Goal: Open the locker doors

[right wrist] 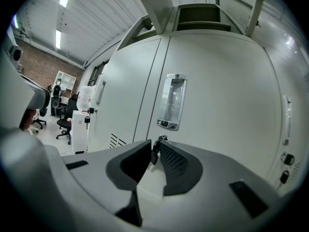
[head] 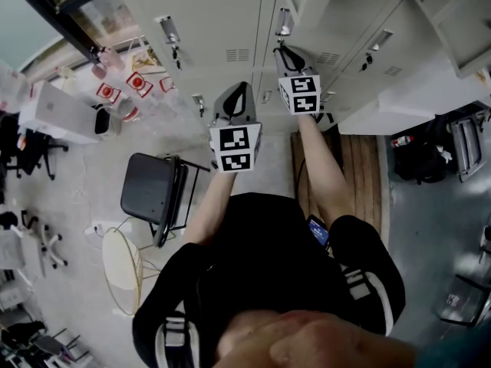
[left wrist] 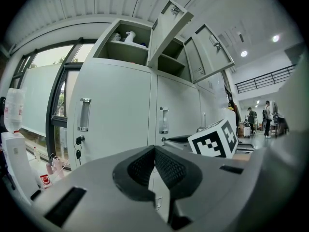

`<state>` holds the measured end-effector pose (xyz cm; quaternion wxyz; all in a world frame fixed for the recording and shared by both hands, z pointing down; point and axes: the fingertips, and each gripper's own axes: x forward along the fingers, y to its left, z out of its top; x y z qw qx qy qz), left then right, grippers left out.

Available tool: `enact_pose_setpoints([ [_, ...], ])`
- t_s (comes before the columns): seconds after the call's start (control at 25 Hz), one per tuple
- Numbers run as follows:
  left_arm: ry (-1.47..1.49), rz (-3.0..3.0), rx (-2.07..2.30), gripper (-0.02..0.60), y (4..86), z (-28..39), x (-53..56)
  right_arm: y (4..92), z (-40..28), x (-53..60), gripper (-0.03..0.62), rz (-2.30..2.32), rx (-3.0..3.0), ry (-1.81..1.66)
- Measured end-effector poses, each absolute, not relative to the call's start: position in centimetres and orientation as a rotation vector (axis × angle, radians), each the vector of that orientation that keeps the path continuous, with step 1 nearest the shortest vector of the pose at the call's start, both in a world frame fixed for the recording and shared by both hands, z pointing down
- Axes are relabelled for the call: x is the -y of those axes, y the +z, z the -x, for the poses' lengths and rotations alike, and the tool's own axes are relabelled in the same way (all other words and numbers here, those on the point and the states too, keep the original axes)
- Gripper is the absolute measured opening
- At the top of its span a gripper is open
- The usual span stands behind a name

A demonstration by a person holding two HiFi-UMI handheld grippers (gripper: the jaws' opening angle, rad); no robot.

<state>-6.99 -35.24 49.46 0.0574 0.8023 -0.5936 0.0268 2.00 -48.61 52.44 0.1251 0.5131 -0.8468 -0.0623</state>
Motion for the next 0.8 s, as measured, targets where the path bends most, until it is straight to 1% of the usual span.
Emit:
enact_pose_setpoints([
  [0.56,0.04,-2.385,1.827,0.009,49.79,7.71,35.28,52.33,-2.36,48.7,0.063,-1.515,2.517,-0.106],
  [0.8,0.046,-2.393,1.811,0.009,49.86,7.41,35.31,52.28,-2.65,48.84,0.054,-1.565,2.606,0.032],
])
